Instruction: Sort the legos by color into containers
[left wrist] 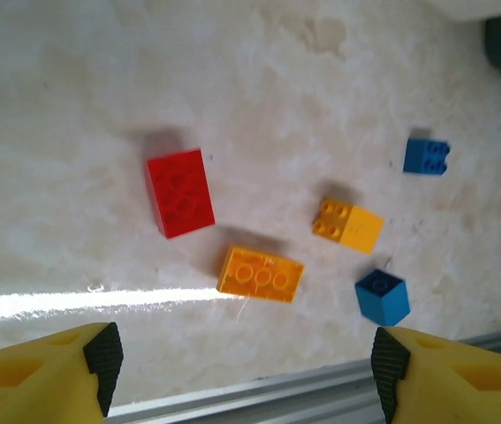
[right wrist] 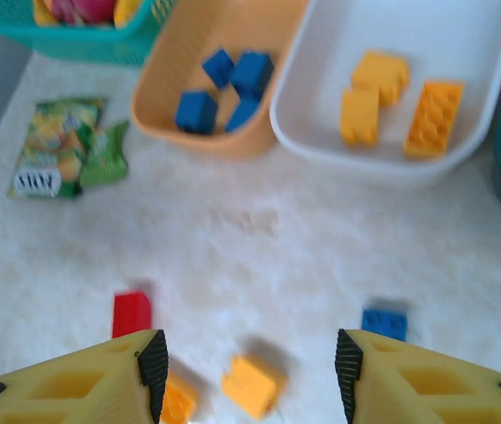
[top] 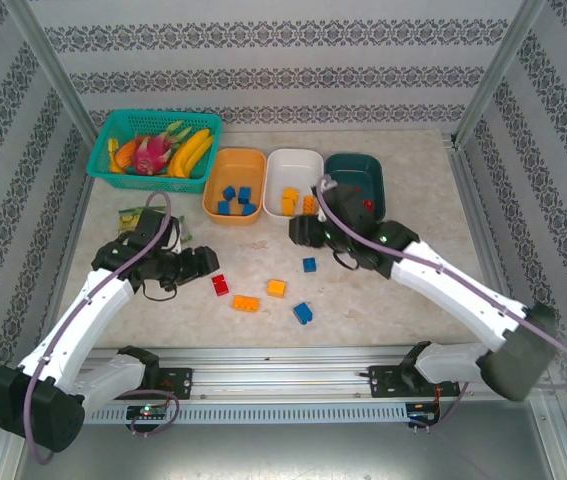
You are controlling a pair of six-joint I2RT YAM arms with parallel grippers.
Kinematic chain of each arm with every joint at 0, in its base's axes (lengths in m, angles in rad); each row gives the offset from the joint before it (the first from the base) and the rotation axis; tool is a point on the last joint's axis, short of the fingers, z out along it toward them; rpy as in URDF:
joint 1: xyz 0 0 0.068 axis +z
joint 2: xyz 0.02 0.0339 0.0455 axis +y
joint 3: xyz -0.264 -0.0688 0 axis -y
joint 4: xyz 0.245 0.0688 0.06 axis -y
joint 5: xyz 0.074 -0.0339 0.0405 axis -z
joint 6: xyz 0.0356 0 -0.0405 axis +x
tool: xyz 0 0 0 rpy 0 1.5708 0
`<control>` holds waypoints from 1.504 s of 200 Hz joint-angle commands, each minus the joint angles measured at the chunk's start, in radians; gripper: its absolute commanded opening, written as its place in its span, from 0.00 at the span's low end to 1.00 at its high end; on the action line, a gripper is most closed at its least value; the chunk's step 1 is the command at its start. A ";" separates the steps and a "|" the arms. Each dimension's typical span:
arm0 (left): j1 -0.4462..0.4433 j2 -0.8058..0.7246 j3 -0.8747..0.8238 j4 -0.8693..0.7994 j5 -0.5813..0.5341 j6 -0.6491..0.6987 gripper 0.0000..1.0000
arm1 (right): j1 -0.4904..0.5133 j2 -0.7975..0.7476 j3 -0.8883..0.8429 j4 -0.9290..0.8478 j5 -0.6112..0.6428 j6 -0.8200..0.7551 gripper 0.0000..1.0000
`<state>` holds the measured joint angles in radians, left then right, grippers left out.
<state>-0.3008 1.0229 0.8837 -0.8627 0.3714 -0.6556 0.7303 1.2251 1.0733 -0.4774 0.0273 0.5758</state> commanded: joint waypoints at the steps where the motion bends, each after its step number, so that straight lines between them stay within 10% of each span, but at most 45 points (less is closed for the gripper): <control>1: -0.079 -0.011 -0.031 -0.030 -0.059 -0.068 0.77 | -0.002 -0.122 -0.110 -0.010 -0.066 -0.003 0.56; 82: -0.127 -0.196 -0.119 -0.171 -0.198 -0.269 0.74 | 0.207 0.116 -0.059 0.028 -0.077 -0.044 0.57; 213: -0.128 -0.596 -0.082 -0.511 -0.335 -0.452 0.69 | 0.379 0.906 0.616 -0.237 0.039 0.077 0.78; 301: -0.128 -0.603 -0.071 -0.490 -0.299 -0.424 0.69 | 0.376 1.120 0.813 -0.326 0.113 0.113 0.49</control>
<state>-0.4183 0.4301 0.7818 -1.3209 0.0540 -1.0828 1.1038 2.3028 1.8381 -0.7685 0.1009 0.6769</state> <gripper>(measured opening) 0.689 0.530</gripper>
